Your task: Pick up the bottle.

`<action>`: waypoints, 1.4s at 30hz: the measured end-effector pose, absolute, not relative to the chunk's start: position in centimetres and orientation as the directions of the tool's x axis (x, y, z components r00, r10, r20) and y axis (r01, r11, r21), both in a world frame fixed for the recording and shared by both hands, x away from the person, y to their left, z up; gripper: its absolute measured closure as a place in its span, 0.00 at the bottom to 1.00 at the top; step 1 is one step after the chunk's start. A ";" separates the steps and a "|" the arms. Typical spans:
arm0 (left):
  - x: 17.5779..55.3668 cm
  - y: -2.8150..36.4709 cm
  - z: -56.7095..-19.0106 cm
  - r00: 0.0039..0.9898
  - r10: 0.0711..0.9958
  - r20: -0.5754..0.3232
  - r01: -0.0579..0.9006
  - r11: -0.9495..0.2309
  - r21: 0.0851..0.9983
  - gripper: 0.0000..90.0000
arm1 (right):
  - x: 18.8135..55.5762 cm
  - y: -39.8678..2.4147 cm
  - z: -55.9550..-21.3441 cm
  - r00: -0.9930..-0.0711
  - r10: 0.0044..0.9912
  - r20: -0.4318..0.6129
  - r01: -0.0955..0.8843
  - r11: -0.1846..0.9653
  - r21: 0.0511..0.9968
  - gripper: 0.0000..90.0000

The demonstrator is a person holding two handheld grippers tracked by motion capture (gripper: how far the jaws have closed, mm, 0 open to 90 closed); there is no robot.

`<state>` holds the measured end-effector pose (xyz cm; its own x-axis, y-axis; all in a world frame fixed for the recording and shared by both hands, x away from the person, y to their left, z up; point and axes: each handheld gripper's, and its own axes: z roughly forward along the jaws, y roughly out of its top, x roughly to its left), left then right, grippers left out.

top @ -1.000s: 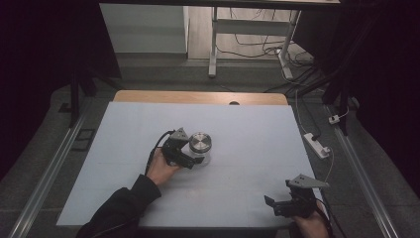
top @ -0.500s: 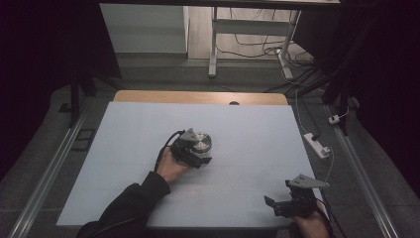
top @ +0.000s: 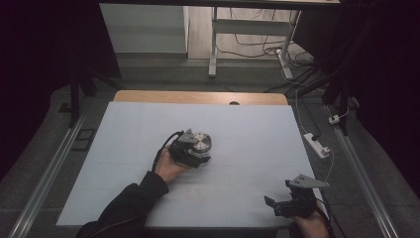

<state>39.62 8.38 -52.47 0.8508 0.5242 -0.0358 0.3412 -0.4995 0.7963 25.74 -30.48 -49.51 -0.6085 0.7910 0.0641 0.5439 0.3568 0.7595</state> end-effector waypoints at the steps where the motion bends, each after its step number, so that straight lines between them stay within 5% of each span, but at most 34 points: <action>1: 39.6 8.4 -52.5 0.848 0.529 -0.035 0.343 -0.497 0.797 0.17 | 25.7 -30.5 -49.5 -0.609 0.790 0.064 0.543 0.357 0.760 0.00; 42: 34.6 10.0 -47.8 0.856 0.512 -0.066 0.358 -0.497 0.791 0.17 | 25.6 -30.5 -49.4 -0.614 0.787 0.067 0.534 0.351 0.769 0.00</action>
<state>34.62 10.01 -47.79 0.8563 0.5123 -0.0655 0.3576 -0.4965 0.7910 25.61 -30.47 -49.43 -0.6138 0.7866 0.0673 0.5345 0.3513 0.7687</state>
